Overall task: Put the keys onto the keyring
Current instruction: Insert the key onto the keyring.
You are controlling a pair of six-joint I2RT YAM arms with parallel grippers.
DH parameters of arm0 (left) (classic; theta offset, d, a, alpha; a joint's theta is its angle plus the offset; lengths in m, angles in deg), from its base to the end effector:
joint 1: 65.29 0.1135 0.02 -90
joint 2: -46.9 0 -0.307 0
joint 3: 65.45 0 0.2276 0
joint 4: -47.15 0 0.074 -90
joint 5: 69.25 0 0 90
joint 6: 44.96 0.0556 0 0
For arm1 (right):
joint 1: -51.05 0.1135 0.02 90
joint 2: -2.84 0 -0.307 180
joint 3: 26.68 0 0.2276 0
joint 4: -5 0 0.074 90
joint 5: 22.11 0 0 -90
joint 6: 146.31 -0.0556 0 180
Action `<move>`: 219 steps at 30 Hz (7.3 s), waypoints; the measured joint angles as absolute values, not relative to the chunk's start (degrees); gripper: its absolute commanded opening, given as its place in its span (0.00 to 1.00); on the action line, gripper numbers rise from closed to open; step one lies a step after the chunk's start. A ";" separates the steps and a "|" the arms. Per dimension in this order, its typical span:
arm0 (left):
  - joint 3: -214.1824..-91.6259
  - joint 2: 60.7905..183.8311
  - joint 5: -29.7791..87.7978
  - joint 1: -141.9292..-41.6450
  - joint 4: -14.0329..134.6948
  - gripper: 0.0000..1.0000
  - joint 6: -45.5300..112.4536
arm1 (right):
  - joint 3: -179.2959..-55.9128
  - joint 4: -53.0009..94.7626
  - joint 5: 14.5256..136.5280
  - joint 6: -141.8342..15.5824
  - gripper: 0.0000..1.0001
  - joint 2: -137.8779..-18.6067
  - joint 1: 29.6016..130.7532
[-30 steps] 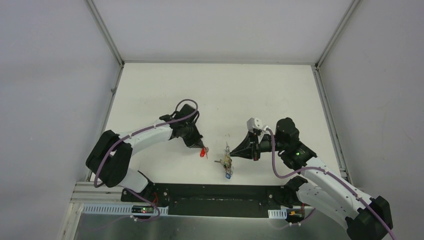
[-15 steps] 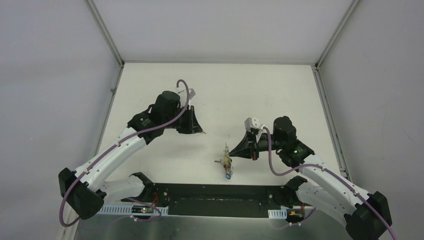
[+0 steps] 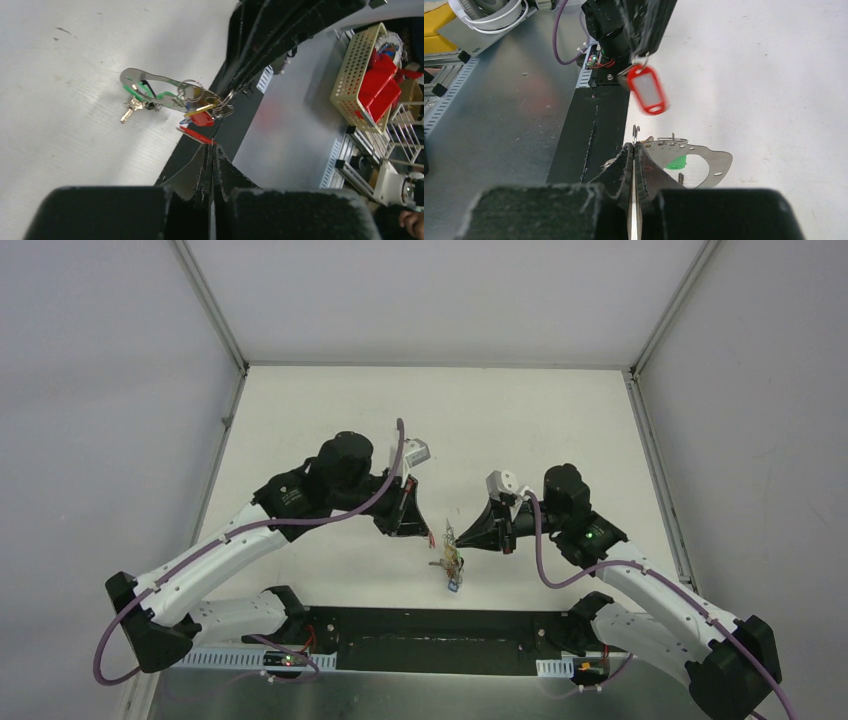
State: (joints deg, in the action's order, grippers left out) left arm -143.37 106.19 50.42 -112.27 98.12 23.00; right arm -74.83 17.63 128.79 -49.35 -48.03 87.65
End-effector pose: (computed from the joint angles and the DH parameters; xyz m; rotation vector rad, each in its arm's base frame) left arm 0.1042 -0.1520 0.3847 0.8231 2.1709 -1.2179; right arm 0.0923 0.1291 0.3141 -1.3639 1.3206 1.3224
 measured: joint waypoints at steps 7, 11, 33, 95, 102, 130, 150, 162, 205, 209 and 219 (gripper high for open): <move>-144.13 109.80 53.76 -115.88 96.87 0.00 20.64 | -74.83 17.61 128.92 -47.54 0.00 -48.03 87.69; -143.87 109.78 54.59 -115.96 94.23 0.00 18.32 | -74.83 17.61 129.49 -46.66 0.00 -48.03 87.69; -140.66 110.13 55.93 -117.12 87.65 0.00 19.00 | -73.50 17.61 132.46 -34.95 0.00 -43.71 88.07; -142.78 114.30 57.02 -119.35 90.51 0.00 21.99 | -73.43 20.60 134.19 -30.23 0.00 -43.14 89.51; -144.74 115.79 57.15 -119.72 91.10 0.00 22.15 | -73.43 20.60 134.17 -30.20 0.00 -43.14 89.62; -144.94 116.14 56.78 -120.82 96.85 0.00 24.18 | -73.46 21.35 134.12 -29.83 0.00 -43.82 89.94; -145.64 116.57 55.36 -121.21 95.97 0.00 24.70 | -73.46 21.45 134.17 -29.74 0.00 -44.25 90.32; -145.64 117.62 55.36 -121.58 94.64 0.00 24.46 | -73.46 21.54 134.15 -29.63 0.00 -44.27 90.47; -147.58 118.23 58.40 -121.60 98.14 0.00 18.74 | -73.48 24.45 134.08 -28.70 0.00 -44.49 91.50; -147.76 118.30 58.40 -121.60 98.68 0.00 18.56 | -73.50 24.49 134.08 -28.45 0.00 -44.56 91.50; -148.22 118.30 58.18 -121.58 99.82 0.00 17.91 | -73.87 24.76 133.90 -27.82 0.00 -45.02 91.85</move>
State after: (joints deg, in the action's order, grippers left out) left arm -148.22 118.30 58.18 -121.58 99.82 17.91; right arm -73.87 24.76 133.90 -27.82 -45.02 91.85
